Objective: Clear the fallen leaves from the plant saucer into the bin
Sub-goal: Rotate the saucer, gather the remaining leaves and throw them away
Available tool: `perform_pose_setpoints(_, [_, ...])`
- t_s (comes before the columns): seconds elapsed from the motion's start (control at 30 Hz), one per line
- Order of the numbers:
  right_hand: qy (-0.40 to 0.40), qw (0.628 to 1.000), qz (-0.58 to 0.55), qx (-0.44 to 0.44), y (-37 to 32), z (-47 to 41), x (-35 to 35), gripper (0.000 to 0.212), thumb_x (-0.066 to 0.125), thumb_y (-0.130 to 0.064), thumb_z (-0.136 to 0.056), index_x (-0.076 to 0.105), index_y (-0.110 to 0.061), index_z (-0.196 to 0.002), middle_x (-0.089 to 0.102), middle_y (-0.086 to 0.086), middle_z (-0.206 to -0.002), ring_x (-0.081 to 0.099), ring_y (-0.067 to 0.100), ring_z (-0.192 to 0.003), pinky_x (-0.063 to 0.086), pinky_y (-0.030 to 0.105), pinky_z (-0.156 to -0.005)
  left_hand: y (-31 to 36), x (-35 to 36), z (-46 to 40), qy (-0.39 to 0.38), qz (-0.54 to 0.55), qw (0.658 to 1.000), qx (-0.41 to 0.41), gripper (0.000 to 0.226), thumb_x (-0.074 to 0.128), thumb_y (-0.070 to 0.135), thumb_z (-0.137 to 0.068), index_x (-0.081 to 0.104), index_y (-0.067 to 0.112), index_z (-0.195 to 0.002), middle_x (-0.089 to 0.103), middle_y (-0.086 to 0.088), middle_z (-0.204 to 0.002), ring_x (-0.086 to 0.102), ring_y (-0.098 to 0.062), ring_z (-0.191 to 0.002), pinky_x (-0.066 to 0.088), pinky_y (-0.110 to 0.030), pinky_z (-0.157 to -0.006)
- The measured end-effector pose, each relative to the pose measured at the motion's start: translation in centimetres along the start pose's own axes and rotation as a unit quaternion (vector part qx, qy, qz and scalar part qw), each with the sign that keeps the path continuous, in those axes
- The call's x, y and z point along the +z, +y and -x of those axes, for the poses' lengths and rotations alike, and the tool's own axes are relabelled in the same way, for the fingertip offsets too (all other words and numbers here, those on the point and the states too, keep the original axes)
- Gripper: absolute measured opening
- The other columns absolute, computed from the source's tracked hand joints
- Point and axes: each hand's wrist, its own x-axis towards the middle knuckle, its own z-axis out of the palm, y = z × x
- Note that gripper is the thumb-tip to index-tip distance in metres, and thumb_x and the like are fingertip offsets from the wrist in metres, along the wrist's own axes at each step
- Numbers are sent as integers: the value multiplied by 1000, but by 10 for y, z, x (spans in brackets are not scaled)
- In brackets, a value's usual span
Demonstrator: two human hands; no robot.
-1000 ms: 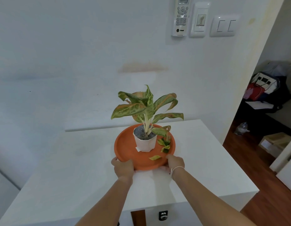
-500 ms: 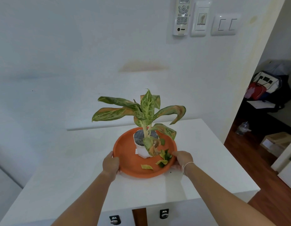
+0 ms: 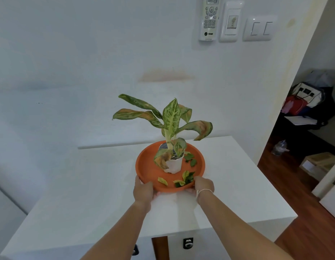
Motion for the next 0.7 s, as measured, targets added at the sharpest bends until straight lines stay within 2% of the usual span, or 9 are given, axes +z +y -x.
perform_pose_setpoints(0.1, [-12, 1000, -12, 6, 0, 5, -2, 13, 52, -3, -77, 54, -4, -64, 62, 15, -73, 67, 40, -87, 55, 54, -86, -2, 5, 5, -3, 22, 1000, 1, 74, 44, -8, -84, 25, 26, -147, 57, -12, -118, 62, -34, -91, 56, -24, -44])
perform_pose_setpoints(0.17, [-29, 999, -24, 11, -1, 9, -7, 13, 53, -2, -79, 55, -3, -67, 61, 15, -71, 64, 36, -79, 55, 52, -86, -1, 2, 3, -5, 17, 1000, 1, 73, 45, -8, -85, 25, 24, -148, 58, -12, -115, 62, -34, -88, 57, -27, -47])
perform_pose_setpoints(0.23, [-46, 998, -31, 16, -3, 10, -12, 11, 52, -2, -81, 58, 0, -71, 63, 17, -75, 63, 34, -73, 57, 50, -83, 2, -3, -1, -5, 2, 1000, 2, 70, 45, -7, -85, 29, 24, -146, 58, -10, -114, 62, -33, -90, 58, -34, -59])
perform_pose_setpoints(0.3, [-50, 998, -24, 10, -6, 8, -19, 13, 52, -3, -83, 58, 0, -72, 63, 18, -74, 63, 31, -65, 58, 49, -77, 4, -9, -8, -5, -14, 1000, 7, 63, 44, -7, -84, 39, 28, -137, 60, -10, -111, 62, -32, -87, 56, -35, -64])
perform_pose_setpoints(0.33, [-50, 999, -19, 5, -7, 7, -22, 15, 52, -4, -84, 58, 0, -71, 63, 18, -72, 62, 30, -62, 59, 47, -71, 5, -12, -11, -8, -24, 1000, 10, 55, 43, -6, -83, 45, 29, -126, 62, -11, -106, 60, -30, -79, 54, -33, -61])
perform_pose_setpoints(0.4, [-49, 999, -12, -1, -11, 6, -28, 14, 54, -4, -84, 57, 0, -70, 63, 16, -70, 62, 29, -60, 59, 41, -59, 9, -18, -19, -13, -47, 999, 14, 44, 43, -5, -82, 53, 19, -118, 64, -12, -95, 56, -26, -65, 49, -30, -55])
perform_pose_setpoints(0.47, [-51, 999, -5, -4, -15, 6, -33, 14, 55, -2, -83, 57, 0, -70, 62, 16, -70, 61, 29, -61, 58, 41, -58, 11, -24, -27, -6, -69, 998, 11, 46, 45, -3, -82, 55, 11, -124, 65, -14, -89, 55, -25, -61, 49, -32, -57])
perform_pose_setpoints(0.57, [-58, 998, 11, -8, -18, 6, -36, 13, 53, 2, -83, 56, 2, -70, 61, 16, -68, 60, 30, -60, 57, 47, -68, 13, -29, -33, -4, -80, 997, 9, 56, 42, -5, -81, 50, 9, -135, 64, -16, -85, 53, -26, -58, 48, -32, -55])
perform_pose_setpoints(0.7, [-57, 998, 14, -10, -19, 5, -36, 13, 52, 3, -85, 56, 1, -72, 61, 15, -68, 60, 28, -59, 57, 38, -51, 11, -28, -31, 7, -57, 998, 13, 59, 42, -8, -82, 45, 9, -139, 62, -15, -81, 50, -25, -55, 46, -33, -53])
